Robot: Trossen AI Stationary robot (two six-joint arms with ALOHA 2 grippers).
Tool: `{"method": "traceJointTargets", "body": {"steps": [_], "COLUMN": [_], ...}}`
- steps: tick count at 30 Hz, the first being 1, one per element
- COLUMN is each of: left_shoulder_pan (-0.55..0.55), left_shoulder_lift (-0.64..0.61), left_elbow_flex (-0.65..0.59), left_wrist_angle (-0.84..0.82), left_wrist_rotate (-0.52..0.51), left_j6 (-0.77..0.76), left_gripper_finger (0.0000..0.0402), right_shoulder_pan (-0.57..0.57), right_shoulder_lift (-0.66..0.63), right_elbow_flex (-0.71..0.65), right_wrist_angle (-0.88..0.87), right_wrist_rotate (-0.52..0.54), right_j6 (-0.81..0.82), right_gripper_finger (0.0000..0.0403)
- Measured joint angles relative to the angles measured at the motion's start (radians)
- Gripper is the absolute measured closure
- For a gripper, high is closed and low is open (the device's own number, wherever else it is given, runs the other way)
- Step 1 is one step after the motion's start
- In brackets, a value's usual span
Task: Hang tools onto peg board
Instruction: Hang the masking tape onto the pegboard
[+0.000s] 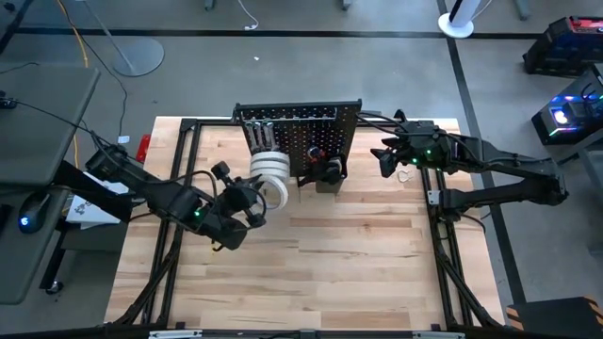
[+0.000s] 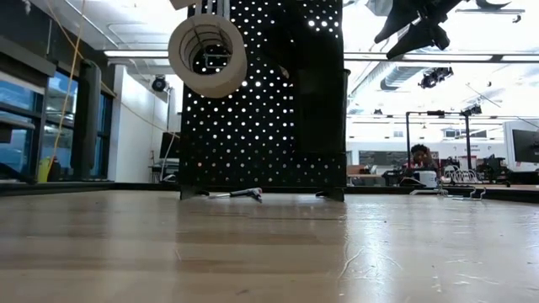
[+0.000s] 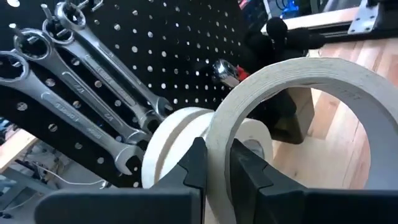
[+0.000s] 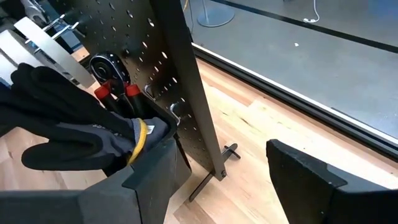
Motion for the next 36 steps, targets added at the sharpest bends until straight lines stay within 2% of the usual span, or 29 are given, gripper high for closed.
{"method": "traceJointTargets", "body": {"steps": [7,13,19,24,30,36], "left_shoulder_pan": [0.024,-0.010,-0.004,0.002,0.010,0.067], "left_shoulder_lift": [0.044,0.097,0.118,0.114,0.113,0.113], "left_elbow_flex": [-0.015,-0.015,-0.013,-0.012,-0.012,-0.012], "left_wrist_angle": [-0.011,-0.011,-0.012,-0.061,-0.197,-0.241], "left_wrist_rotate": [-0.006,-0.001,-0.095,-0.091,-0.084,-0.066], "left_j6": [0.042,0.033,0.089,0.105,0.021,-0.045], "left_gripper_finger": [0.0373,0.0373,0.0373,0.0373,0.0373,0.0373], "right_shoulder_pan": [0.000,0.000,0.000,0.000,0.000,0.000], "right_shoulder_lift": [0.001,0.001,0.001,0.001,0.001,0.001], "right_elbow_flex": [0.000,0.000,0.000,0.000,0.000,0.000], "right_wrist_angle": [-0.001,-0.001,-0.001,-0.002,-0.002,-0.002], "right_wrist_rotate": [0.012,0.011,0.014,0.008,0.010,0.011], "right_j6": [0.000,0.000,-0.003,-0.004,-0.004,-0.003], "right_gripper_finger": [0.0162,0.0162,0.0162,0.0162,0.0162,0.0162]}}
